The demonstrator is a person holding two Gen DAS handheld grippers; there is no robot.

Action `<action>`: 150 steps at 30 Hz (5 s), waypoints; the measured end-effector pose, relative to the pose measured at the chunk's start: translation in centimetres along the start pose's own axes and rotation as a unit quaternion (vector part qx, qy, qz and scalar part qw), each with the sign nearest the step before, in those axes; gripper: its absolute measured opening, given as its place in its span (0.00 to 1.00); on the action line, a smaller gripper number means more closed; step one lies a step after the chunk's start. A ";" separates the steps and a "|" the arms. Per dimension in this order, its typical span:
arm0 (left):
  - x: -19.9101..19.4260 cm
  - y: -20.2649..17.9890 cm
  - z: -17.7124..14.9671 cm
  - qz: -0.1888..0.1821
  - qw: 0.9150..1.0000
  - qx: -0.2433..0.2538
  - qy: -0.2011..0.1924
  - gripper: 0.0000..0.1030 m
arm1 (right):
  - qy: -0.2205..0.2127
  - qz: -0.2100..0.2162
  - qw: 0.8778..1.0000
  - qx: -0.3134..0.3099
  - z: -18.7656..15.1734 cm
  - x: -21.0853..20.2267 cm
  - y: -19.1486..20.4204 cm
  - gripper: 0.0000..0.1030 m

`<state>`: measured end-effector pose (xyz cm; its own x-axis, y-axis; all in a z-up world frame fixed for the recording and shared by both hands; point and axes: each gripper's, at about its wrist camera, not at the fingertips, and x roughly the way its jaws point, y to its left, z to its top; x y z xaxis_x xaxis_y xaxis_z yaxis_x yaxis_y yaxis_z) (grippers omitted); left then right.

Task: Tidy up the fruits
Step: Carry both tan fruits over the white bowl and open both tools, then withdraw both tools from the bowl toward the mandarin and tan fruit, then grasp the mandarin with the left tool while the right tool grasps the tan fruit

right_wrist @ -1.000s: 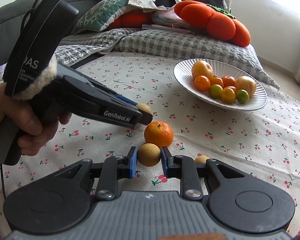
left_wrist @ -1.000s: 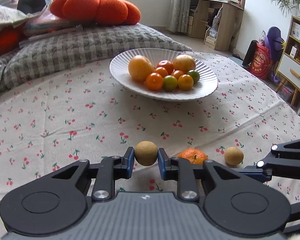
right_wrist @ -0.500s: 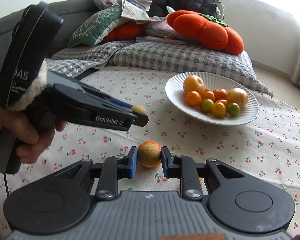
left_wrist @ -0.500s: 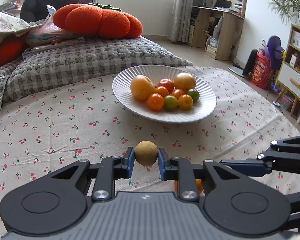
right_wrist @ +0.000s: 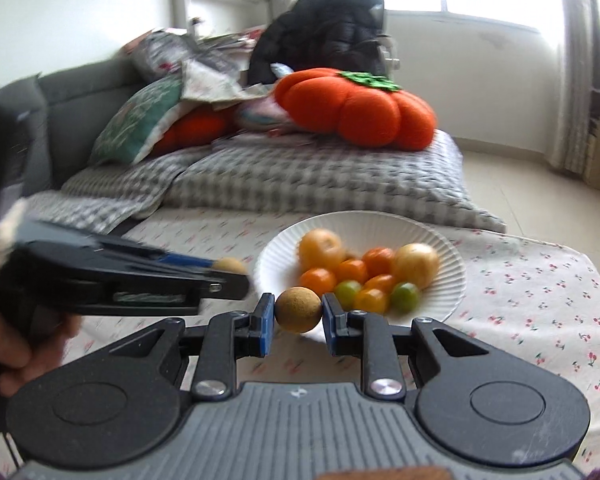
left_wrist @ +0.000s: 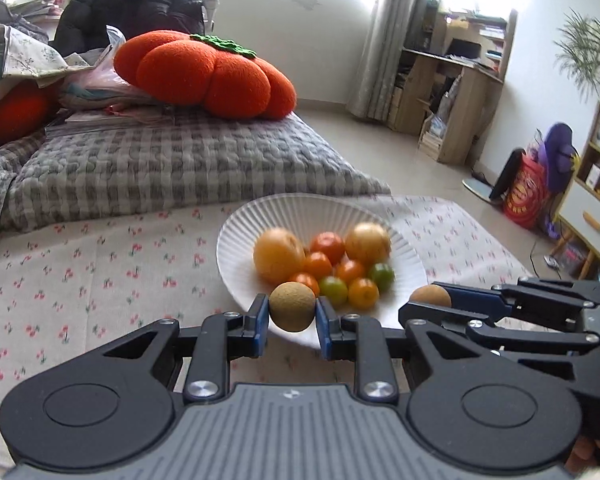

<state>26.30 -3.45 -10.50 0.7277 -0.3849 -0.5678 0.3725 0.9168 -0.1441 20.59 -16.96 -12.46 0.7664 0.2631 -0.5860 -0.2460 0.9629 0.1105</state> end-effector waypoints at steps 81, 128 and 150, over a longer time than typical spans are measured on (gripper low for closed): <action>-3.8 -2.1 2.5 0.069 0.996 0.015 0.048 0.46 | 0.076 -0.062 0.995 -0.010 2.7 0.0 -0.4 0.40; 0.2 -4.6 -8.0 0.005 0.986 0.102 0.135 0.42 | 0.237 -0.073 0.959 0.139 -3.6 -0.4 -1.5 0.70; 0.0 -4.2 -8.3 -0.001 0.989 0.092 0.116 0.26 | 0.259 -0.051 0.956 0.130 -4.5 0.7 -1.3 0.44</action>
<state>20.02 -6.40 -16.61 0.5826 -0.3324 -0.7416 0.4883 0.8727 -0.0076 18.77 -18.25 -16.64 0.3653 0.1677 -0.9157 0.0214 0.9819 0.1884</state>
